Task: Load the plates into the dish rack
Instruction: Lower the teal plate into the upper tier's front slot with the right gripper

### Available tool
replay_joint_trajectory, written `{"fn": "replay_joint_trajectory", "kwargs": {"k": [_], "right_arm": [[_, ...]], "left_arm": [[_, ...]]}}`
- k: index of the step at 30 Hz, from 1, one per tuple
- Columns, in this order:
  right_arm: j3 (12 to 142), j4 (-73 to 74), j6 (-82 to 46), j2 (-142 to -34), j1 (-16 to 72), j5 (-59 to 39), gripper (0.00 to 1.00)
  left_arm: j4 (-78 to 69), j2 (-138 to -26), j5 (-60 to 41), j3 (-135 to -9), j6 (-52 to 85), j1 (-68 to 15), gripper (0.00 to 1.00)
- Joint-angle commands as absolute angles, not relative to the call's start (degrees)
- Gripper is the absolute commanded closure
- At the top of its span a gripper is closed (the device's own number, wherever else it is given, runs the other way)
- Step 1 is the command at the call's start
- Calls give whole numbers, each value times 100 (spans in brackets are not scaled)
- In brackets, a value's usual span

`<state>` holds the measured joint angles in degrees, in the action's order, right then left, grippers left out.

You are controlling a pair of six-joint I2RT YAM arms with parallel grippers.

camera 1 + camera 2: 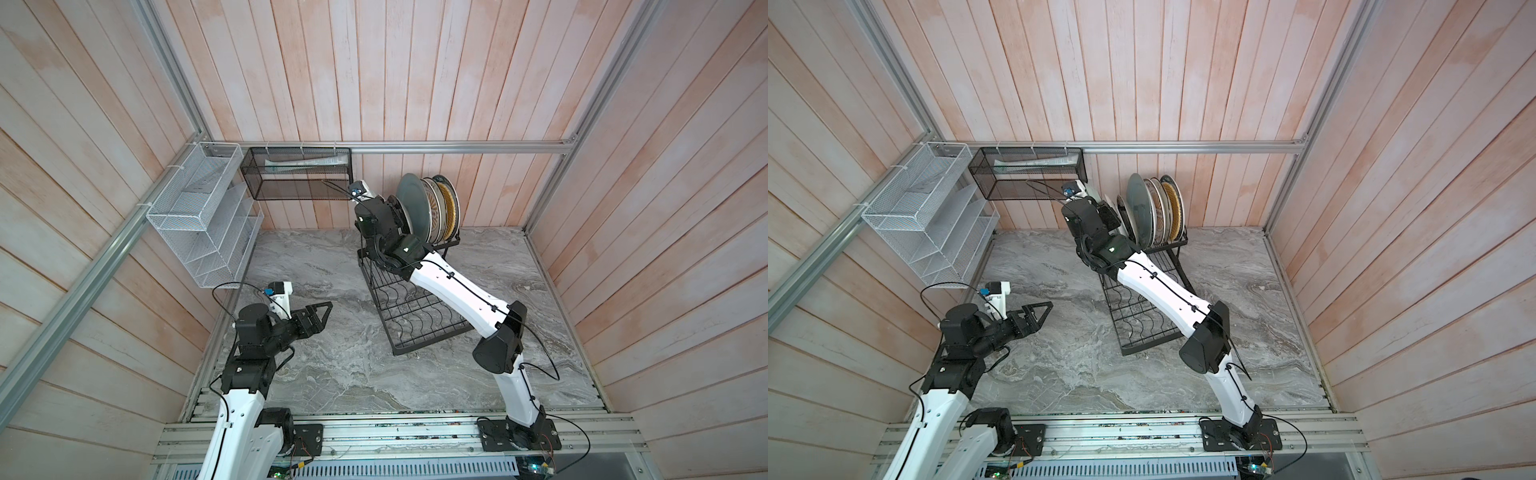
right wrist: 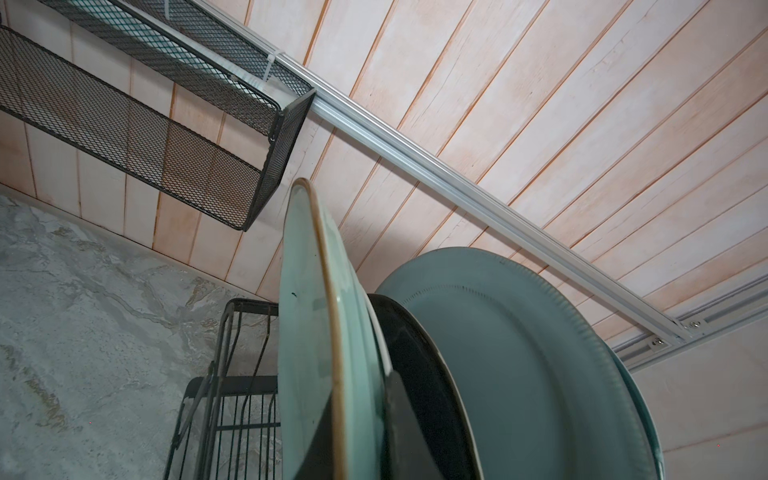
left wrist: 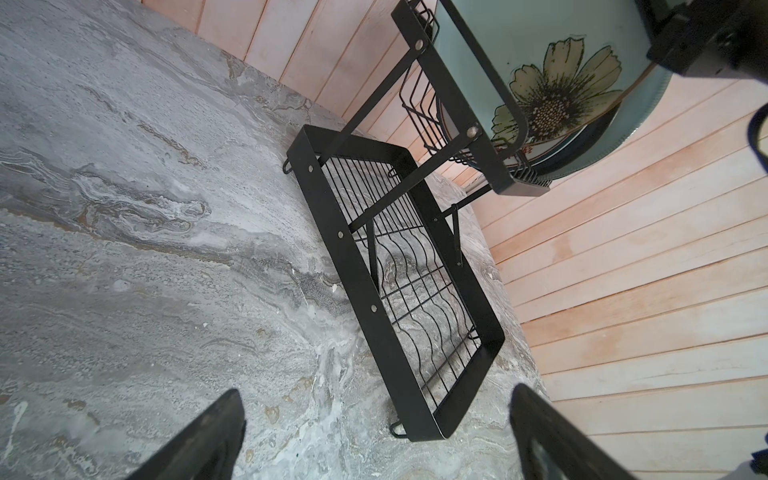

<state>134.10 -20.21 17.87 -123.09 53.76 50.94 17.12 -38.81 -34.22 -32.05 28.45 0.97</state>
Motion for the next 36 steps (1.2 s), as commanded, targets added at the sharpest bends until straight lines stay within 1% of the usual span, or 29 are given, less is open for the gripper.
{"fn": "replay_joint_trajectory", "kwargs": {"k": [1, 12, 24, 29, 36], "right_arm": [[13331, -1420, 1980, -11766, 5369, 5770, 100], [12969, -1215, 2110, -11462, 5414, 5933, 100], [12648, -1178, 2065, -11426, 5370, 6064, 100], [12774, -1532, 1744, -11456, 5348, 5839, 100], [13449, -2635, 1090, -11761, 5301, 5429, 99]], "left_arm": [[1652, -3880, -3428, -3261, 2728, 119, 0], [1630, -3893, -3454, -3248, 2742, 122, 0], [1626, -3875, -3472, -3249, 2759, 125, 0], [1626, -3870, -3472, -3246, 2758, 119, 0], [1623, -3870, -3469, -3244, 2745, 122, 0]]}}
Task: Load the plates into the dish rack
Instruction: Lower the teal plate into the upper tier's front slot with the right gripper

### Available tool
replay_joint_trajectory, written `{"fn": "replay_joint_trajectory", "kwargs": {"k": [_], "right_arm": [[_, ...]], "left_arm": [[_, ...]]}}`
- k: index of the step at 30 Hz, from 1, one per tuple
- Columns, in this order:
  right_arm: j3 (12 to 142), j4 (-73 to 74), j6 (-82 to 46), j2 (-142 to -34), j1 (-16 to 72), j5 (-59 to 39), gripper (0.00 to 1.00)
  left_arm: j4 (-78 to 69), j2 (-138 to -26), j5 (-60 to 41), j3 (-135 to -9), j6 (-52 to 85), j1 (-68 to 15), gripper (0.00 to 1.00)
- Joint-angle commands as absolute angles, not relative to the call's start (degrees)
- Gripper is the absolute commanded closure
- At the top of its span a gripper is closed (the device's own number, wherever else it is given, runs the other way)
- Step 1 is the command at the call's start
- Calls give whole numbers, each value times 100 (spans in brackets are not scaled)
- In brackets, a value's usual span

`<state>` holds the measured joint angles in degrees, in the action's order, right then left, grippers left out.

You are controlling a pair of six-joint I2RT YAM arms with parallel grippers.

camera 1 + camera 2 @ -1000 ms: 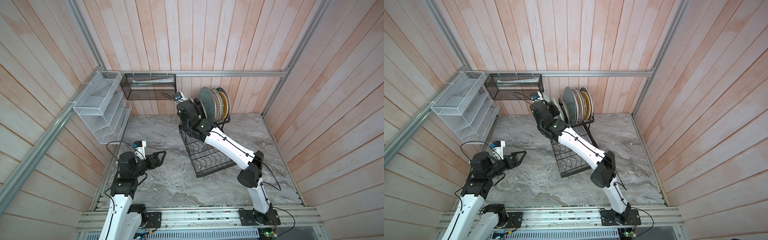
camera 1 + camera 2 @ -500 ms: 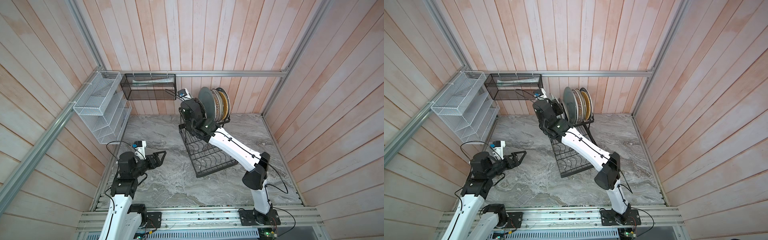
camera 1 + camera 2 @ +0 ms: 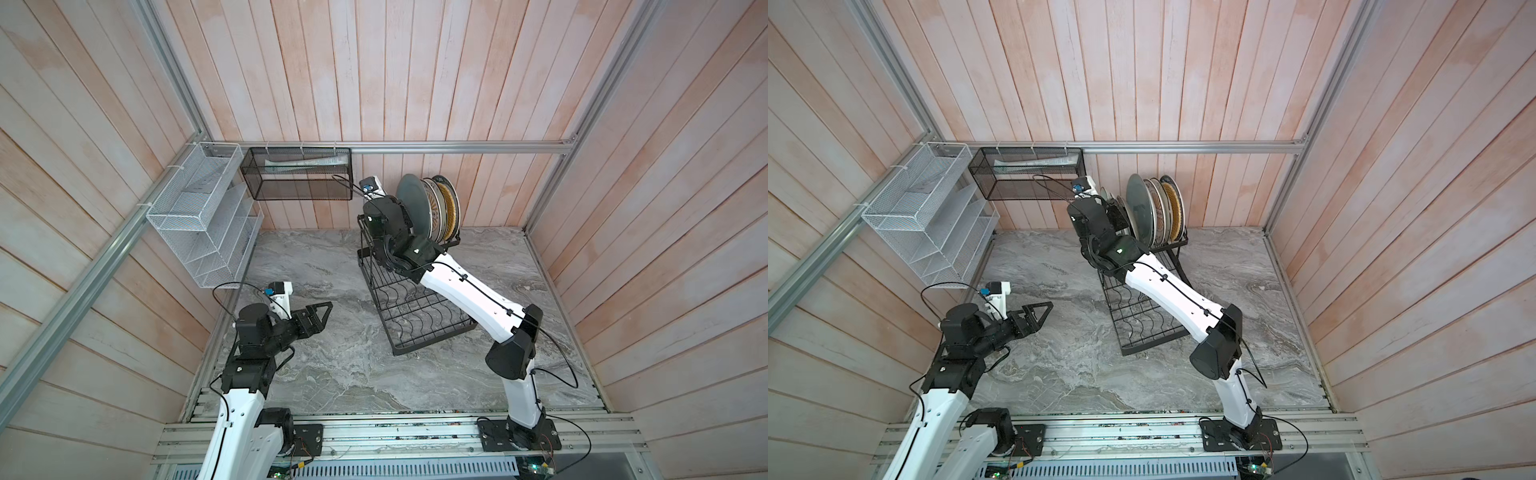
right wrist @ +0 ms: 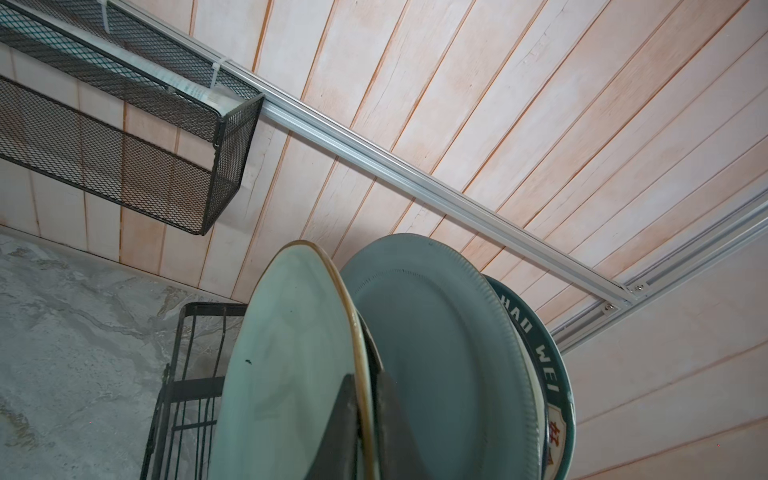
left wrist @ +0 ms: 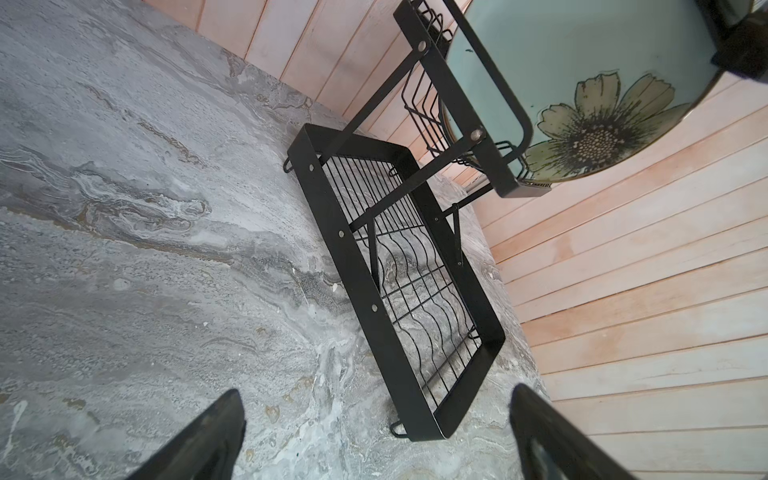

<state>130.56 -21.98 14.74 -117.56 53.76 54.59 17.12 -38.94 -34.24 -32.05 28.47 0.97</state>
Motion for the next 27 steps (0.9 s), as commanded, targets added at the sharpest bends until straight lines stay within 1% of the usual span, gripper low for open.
{"fn": "replay_joint_trajectory", "kwargs": {"k": [1, 4, 9, 11, 12, 14, 19, 25, 27], "right_arm": [[13485, -2746, 1009, -11776, 5279, 5357, 98], [13594, -2985, 781, -11812, 5221, 5160, 96], [13775, -3211, 629, -11893, 5177, 4907, 95], [13904, -3318, 569, -11956, 5177, 4853, 92], [13949, -3360, 552, -11993, 5177, 4845, 88], [14046, -3448, 500, -12047, 5177, 4786, 85], [14191, -3609, 361, -12132, 5168, 4582, 84], [14384, -3803, 237, -12269, 5159, 4441, 86], [14401, -3823, 200, -12265, 5159, 4374, 85]], "left_arm": [[1620, -3872, -3463, -3246, 2744, 123, 0], [1591, -3864, -3472, -3226, 2769, 130, 0], [1553, -3872, -3491, -3213, 2817, 124, 0], [1554, -3882, -3488, -3209, 2808, 128, 0], [1550, -3881, -3494, -3212, 2806, 123, 0], [1552, -3887, -3490, -3216, 2797, 123, 0], [1572, -3902, -3498, -3242, 2774, 128, 0], [1589, -3836, -3498, -3235, 2758, 141, 0], [1591, -3836, -3498, -3235, 2755, 141, 0]]}}
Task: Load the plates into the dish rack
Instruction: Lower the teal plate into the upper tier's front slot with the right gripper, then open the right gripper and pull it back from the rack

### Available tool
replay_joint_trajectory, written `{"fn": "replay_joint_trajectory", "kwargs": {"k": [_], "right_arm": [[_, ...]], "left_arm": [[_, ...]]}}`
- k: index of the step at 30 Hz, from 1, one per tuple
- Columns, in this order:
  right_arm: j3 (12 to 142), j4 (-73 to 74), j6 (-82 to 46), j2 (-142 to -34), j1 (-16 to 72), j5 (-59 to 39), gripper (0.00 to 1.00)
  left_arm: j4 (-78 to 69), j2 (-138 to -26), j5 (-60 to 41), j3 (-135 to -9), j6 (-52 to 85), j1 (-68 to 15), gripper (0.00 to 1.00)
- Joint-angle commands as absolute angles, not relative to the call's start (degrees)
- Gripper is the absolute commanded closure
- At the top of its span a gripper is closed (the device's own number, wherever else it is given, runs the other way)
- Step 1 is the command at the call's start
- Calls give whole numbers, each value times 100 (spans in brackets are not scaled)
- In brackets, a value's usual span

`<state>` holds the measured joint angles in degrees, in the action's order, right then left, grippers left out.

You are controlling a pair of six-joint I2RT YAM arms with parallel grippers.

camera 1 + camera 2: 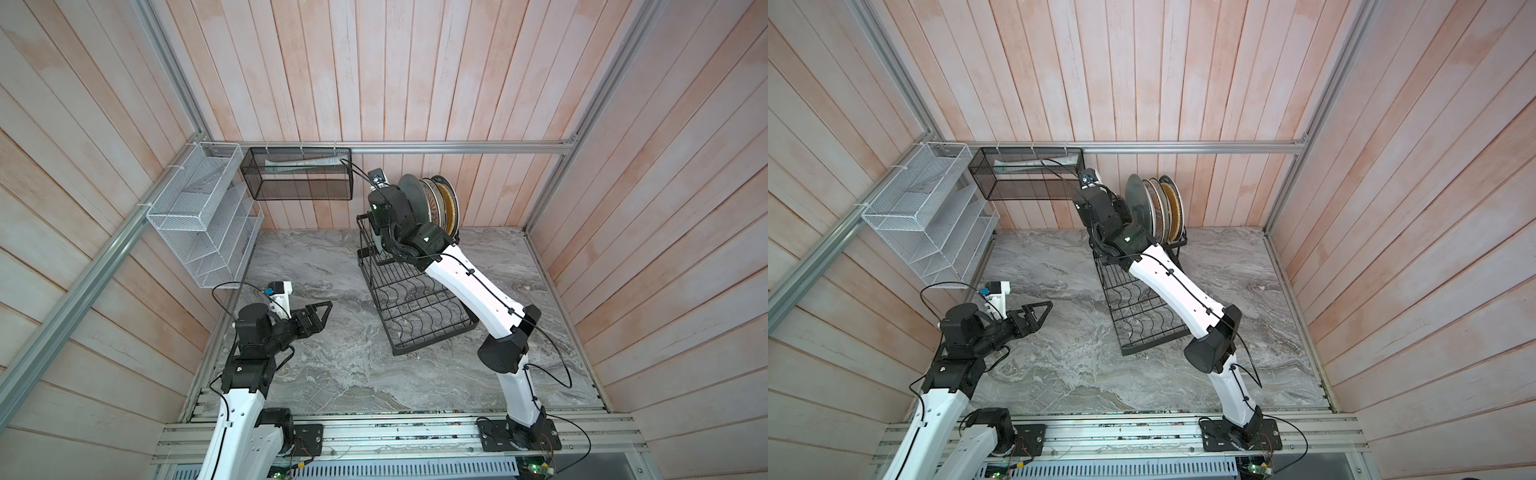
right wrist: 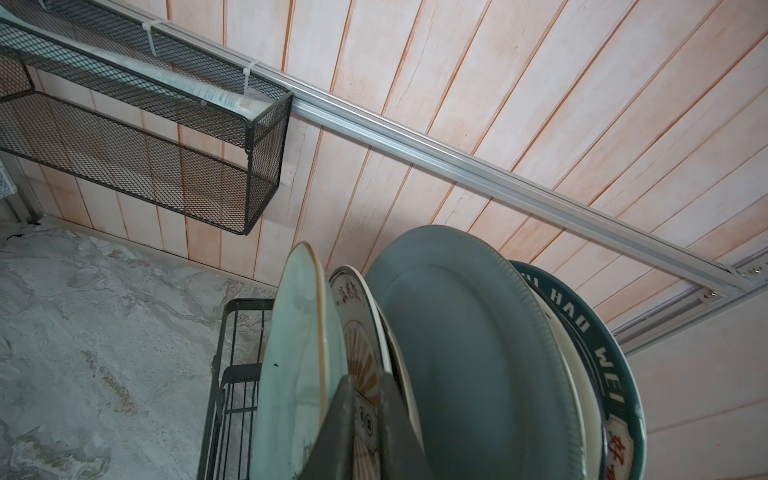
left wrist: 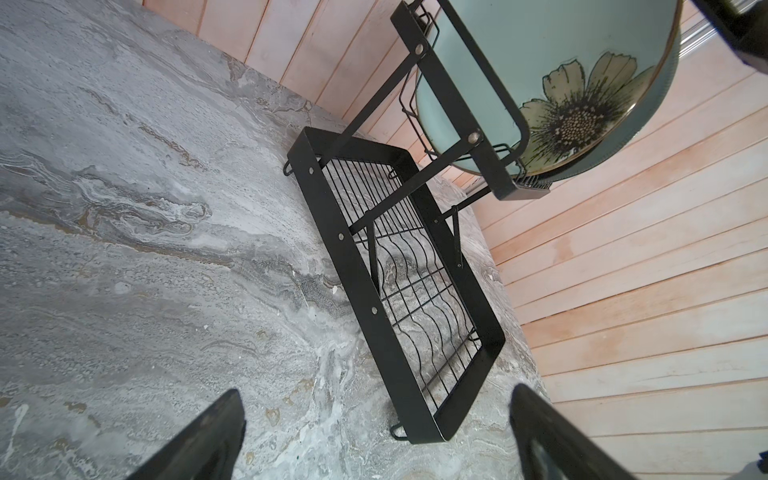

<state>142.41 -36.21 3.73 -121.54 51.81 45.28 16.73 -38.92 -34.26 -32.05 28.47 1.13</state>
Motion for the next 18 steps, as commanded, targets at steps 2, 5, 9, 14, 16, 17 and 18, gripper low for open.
{"fn": "replay_joint_trajectory", "kwargs": {"k": [2, 5, 9, 14, 16, 17, 18], "right_arm": [[14461, -3869, 154, -12241, 5151, 4254, 82], [14476, -3843, 158, -12169, 5143, 4132, 79], [14484, -3841, 134, -12077, 5142, 3917, 77], [14550, -3826, 62, -11878, 5116, 3547, 67], [14547, -3842, -1, -11731, 5069, 3330, 62], [14546, -3849, -36, -11656, 5025, 3219, 60], [14546, -3873, -69, -11589, 4992, 3119, 57]], "left_arm": [[1586, -3841, -3498, -3239, 2747, 141, 0], [1588, -3865, -3500, -3241, 2750, 149, 0], [1574, -3892, -3516, -3241, 2750, 163, 0], [1522, -3945, -3524, -3208, 2779, 159, 0], [1470, -3995, -3516, -3187, 2858, 158, 0], [1435, -4023, -3535, -3184, 2899, 158, 0], [1401, -4062, -3555, -3182, 2934, 158, 0]]}}
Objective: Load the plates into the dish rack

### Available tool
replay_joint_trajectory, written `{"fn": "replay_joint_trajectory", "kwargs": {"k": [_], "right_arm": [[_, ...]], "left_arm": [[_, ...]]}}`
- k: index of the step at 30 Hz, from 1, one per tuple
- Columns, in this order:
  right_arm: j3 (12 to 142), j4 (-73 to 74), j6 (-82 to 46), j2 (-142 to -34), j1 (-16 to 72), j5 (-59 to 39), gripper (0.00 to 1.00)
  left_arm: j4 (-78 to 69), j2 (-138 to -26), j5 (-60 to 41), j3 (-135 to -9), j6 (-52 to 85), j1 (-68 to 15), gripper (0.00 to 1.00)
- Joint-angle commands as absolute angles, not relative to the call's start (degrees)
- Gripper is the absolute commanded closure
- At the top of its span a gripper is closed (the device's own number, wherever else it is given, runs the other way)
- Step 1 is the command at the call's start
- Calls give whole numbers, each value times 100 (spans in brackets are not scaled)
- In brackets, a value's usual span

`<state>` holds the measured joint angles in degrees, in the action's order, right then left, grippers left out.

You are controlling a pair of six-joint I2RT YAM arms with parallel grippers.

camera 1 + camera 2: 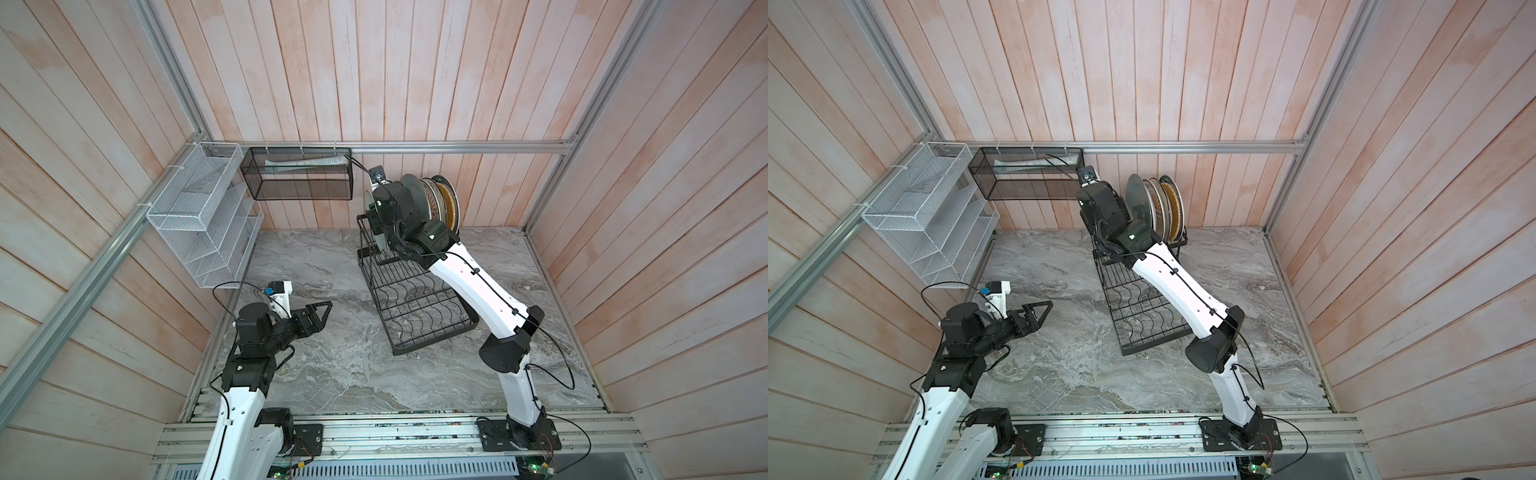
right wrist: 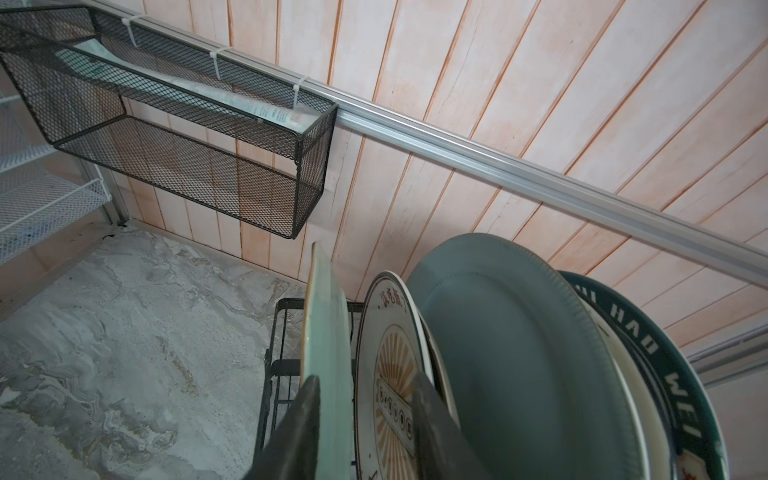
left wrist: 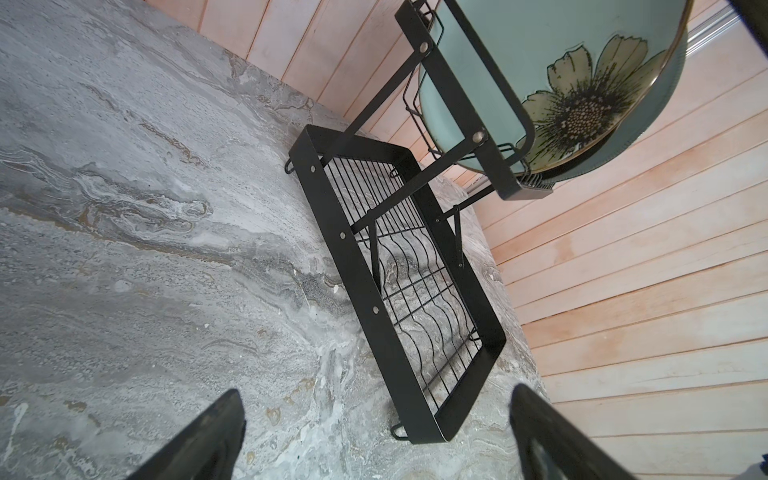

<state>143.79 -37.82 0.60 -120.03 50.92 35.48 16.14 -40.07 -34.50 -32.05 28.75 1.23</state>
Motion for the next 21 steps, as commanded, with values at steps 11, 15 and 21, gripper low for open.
{"fn": "replay_joint_trajectory", "kwargs": {"k": [11, 15, 21], "right_arm": [[10984, -3049, -1159, -8786, 3522, 1764, 15], [8814, -2332, -1652, -7269, 2575, 1256, 2], [6365, -1426, -2197, -5855, 1000, 1097, 2]], "left_arm": [[1172, -4907, -1535, -3498, 3334, -2086, 0], [831, -5332, -1025, -3404, 3530, -2559, 0], [442, -5548, 302, -3453, 3576, -2584, 0]]}}
